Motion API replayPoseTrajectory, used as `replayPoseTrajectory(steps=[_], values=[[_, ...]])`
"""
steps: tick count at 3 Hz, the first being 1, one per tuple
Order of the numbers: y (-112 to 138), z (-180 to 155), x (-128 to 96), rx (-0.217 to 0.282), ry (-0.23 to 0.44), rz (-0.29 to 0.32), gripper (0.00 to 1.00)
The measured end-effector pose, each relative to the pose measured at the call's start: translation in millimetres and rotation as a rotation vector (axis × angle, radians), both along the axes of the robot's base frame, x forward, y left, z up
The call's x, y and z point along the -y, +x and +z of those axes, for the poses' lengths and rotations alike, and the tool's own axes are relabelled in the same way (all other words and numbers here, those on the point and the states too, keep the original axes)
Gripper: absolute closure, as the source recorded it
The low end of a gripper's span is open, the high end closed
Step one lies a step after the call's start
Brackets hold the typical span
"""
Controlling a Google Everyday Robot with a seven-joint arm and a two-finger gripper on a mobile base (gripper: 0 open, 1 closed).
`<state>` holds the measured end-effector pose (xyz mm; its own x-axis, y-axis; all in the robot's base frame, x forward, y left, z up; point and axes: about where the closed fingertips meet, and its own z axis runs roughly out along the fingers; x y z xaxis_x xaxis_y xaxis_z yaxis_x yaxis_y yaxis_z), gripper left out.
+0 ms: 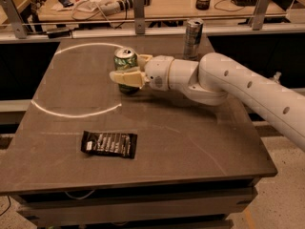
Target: Move green can near redbull can
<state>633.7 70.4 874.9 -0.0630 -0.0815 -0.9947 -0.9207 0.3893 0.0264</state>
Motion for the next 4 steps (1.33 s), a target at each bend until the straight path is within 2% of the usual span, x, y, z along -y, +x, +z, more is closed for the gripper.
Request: replayPoseTrajectory(steps=[1, 2, 3, 4], values=[[-5, -1, 3, -0.018, -0.007, 0.007, 0.64], [-22, 11, 21, -0.008, -0.006, -0.034, 0.87], [-46, 25, 69, 0.002, -0.024, -0.147, 1.00], [-71, 32, 142, 0.011, -0.094, -0.333, 1.00]])
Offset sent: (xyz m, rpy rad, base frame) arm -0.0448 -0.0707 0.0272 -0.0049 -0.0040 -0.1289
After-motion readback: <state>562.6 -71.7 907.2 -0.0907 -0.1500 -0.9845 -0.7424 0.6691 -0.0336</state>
